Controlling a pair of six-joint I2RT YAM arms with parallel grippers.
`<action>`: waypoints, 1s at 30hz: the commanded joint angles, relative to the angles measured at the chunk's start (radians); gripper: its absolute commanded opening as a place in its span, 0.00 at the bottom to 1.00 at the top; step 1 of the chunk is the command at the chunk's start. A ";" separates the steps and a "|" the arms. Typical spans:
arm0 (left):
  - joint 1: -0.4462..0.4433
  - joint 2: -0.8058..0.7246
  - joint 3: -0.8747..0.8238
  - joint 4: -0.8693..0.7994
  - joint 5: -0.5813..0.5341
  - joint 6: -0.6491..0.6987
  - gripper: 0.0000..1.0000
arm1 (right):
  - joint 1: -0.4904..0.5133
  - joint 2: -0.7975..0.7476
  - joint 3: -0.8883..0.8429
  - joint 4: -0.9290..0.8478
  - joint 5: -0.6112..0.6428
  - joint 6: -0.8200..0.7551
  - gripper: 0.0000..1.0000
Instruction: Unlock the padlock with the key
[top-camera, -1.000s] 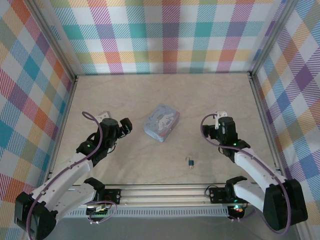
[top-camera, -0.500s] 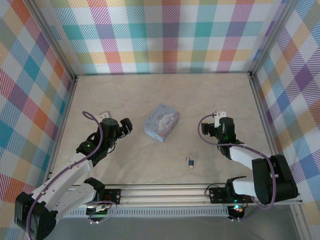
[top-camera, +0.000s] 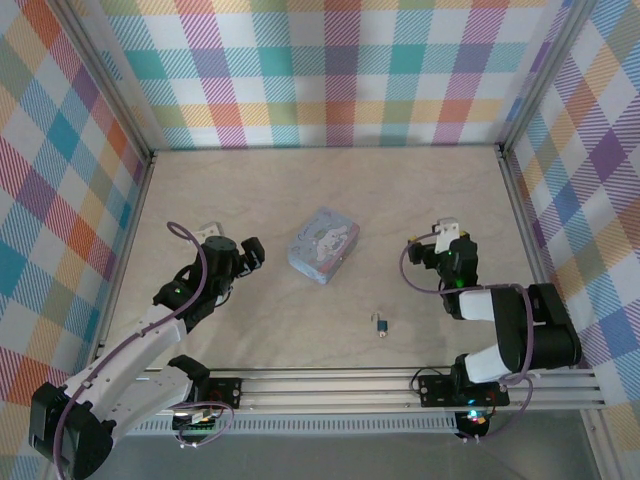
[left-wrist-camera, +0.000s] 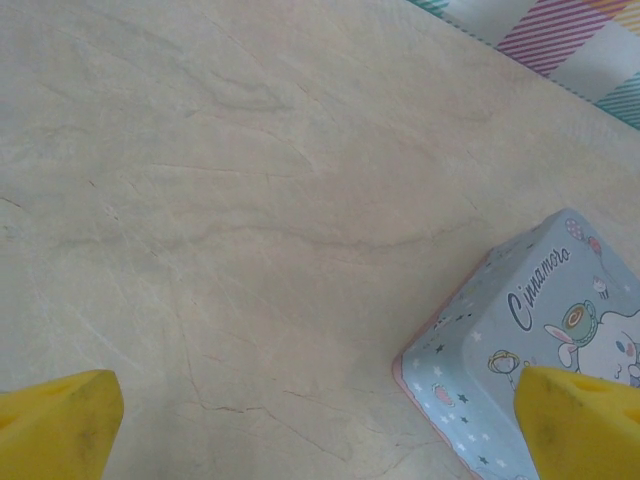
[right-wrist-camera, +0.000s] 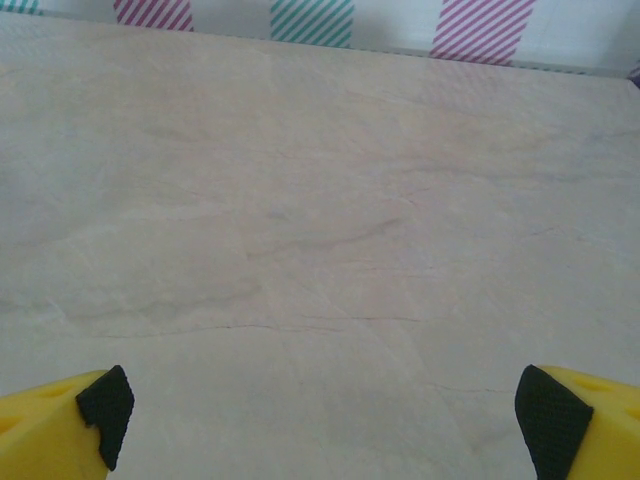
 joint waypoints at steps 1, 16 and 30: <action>0.013 -0.008 0.046 -0.024 -0.038 0.037 1.00 | -0.020 0.067 -0.006 0.158 -0.034 0.050 1.00; 0.055 0.044 0.081 0.147 -0.214 0.328 1.00 | -0.103 0.074 0.115 -0.061 -0.120 0.121 1.00; 0.183 0.243 0.048 0.374 -0.126 0.533 1.00 | -0.104 0.073 0.114 -0.059 -0.122 0.121 1.00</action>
